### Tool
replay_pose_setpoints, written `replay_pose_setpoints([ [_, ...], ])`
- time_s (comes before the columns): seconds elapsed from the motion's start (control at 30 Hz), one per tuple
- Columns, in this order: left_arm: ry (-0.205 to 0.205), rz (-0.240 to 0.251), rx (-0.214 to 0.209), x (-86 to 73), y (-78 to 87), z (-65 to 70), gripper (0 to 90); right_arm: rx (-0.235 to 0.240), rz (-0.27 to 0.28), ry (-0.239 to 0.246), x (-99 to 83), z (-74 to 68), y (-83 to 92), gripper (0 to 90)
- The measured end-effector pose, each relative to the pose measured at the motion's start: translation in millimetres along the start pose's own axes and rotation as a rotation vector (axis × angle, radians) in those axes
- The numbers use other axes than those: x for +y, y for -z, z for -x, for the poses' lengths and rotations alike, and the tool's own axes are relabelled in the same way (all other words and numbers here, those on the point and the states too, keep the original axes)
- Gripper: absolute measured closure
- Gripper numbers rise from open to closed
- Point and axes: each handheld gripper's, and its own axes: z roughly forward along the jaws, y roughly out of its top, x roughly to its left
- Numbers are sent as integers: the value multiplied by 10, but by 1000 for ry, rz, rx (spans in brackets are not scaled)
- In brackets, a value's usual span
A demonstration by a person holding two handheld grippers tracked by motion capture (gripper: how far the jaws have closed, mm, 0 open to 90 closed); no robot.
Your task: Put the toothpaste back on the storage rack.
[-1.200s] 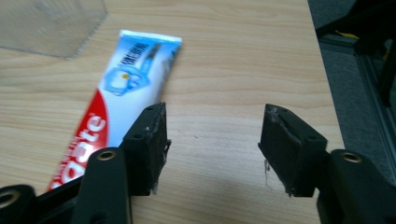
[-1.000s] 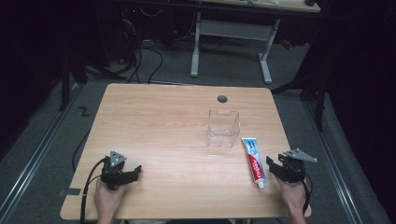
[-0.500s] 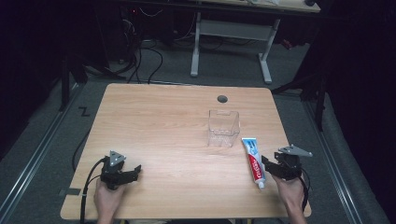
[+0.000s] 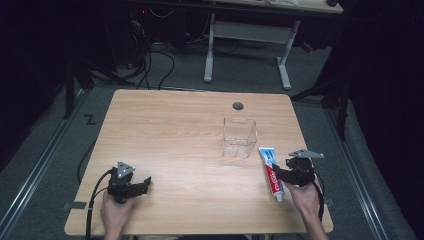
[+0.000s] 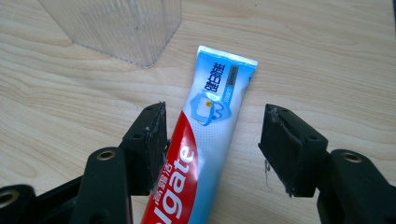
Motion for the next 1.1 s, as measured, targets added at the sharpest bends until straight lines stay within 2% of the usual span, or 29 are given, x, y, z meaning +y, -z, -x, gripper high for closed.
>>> replay_pose_setpoints([
  [0.47, -2, -1, 2, 0, 0, 2, 207, 1, -122, -21, 143, -3, -221, 388],
  [0.67, -2, -1, 4, 0, 1, 3, 211, -2, -136, -16, 189, -14, -269, 383],
  [1.1, -2, -1, 5, 0, 2, 4, 214, -20, -256, -35, 269, -5, -486, 354],
])
